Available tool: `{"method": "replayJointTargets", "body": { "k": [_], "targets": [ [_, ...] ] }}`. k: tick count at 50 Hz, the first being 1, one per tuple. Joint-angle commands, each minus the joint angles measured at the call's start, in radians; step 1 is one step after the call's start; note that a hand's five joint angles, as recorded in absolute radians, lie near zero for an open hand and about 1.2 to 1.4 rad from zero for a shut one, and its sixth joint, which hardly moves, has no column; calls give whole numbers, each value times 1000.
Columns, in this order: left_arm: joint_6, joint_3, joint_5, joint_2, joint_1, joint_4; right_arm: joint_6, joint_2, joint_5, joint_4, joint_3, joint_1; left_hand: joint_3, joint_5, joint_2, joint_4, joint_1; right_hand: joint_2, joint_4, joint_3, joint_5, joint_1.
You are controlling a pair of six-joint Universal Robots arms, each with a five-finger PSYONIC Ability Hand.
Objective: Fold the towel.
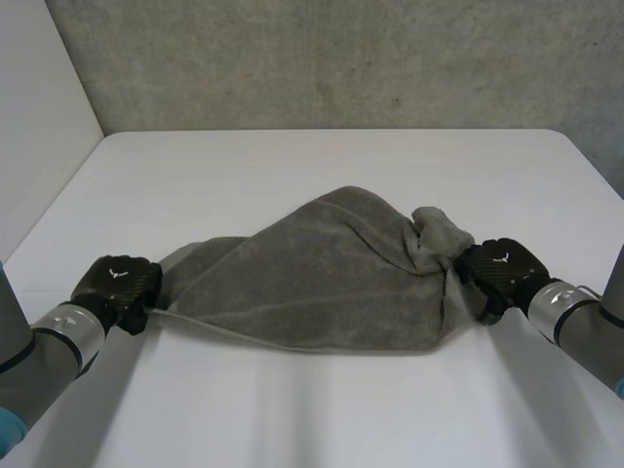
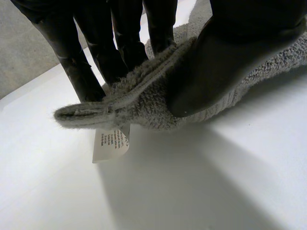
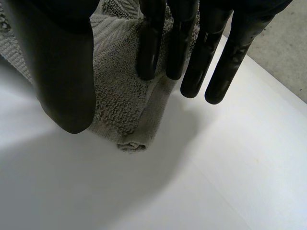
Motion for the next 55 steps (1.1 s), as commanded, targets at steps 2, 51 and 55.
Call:
{"method": "replayJointTargets", "body": {
  "k": [2,51,55],
  "targets": [
    [0,0,-1,-1,0,0,4,12,18,-2,-12,18,55,93,50,33,104,-32,-47,-51,-50,-49],
    [0,1,-1,-3,2,3,217,-26,46,71,15,90,55,93,50,33,104,-134,-150,-153,-153,-152],
    [0,0,-1,-3,2,3,231,-37,46,71,15,91,55,93,50,33,104,-125,-141,-144,-144,-143]
  ]
}}
